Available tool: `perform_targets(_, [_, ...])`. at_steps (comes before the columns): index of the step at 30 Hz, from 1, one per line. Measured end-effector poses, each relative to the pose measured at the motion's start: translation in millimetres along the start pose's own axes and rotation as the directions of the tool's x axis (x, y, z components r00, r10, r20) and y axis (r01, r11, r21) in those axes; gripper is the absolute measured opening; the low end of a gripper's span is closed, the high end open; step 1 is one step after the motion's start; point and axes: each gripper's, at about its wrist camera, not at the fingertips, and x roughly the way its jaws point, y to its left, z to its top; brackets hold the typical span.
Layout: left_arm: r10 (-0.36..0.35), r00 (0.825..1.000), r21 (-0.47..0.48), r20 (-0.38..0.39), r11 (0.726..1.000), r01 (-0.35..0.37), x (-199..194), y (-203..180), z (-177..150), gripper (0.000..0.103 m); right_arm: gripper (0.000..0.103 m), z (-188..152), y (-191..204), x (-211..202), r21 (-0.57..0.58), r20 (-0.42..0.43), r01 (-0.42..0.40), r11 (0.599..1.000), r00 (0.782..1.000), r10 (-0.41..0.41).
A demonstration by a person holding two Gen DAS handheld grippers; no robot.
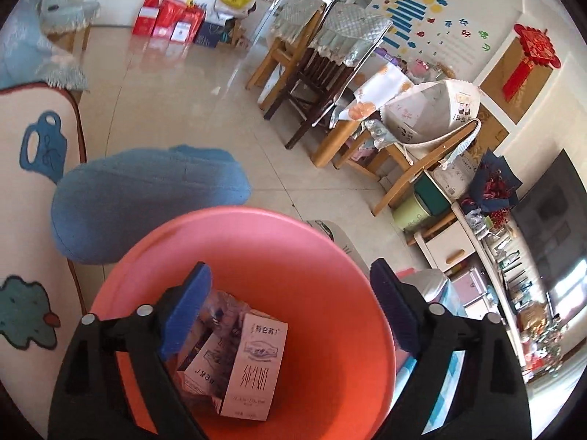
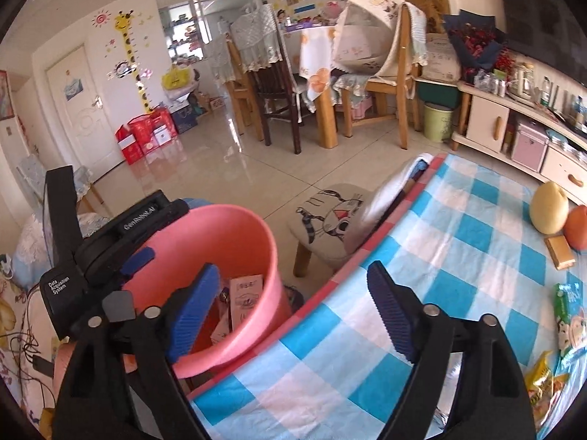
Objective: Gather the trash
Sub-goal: 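Move both grippers back over the table toward the remaining trash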
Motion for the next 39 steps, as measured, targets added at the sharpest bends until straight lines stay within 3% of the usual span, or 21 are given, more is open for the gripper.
perform_targets(8, [-0.025,0.997,0.059,0.067,0.998,0.021,-12.6,-17.6,-6.2,0.092,0.090,-18.0,-30.8,-18.6,0.040,-0.020,0.061,0.997,0.998,-0.060])
perform_targets(13, [-0.089,0.989,0.140,0.115,0.987,0.073,-19.4,-36.5,-13.5,0.092,0.090,-33.8,-47.1,-29.5,0.053,-0.037,0.076,0.996,0.997,-0.074])
perform_targets(17, [-0.160,0.973,0.211,0.168,0.970,0.123,-28.1,-53.4,-23.4,0.092,0.093,-46.7,-60.6,-45.4,0.049,-0.016,0.101,0.994,0.995,-0.101])
perform_targets(26, [-0.276,0.943,0.391,0.184,0.901,0.188,-41.9,-95.1,-58.3,0.093,0.096,-73.2,-86.9,-78.3,0.025,0.010,0.188,0.982,0.982,-0.188])
perform_targets(39, [-0.327,0.937,0.545,0.125,0.811,0.211,-47.1,-134.8,-105.7,0.093,0.098,-114.9,-158.2,-130.5,0.202,0.044,0.198,0.959,0.977,-0.211])
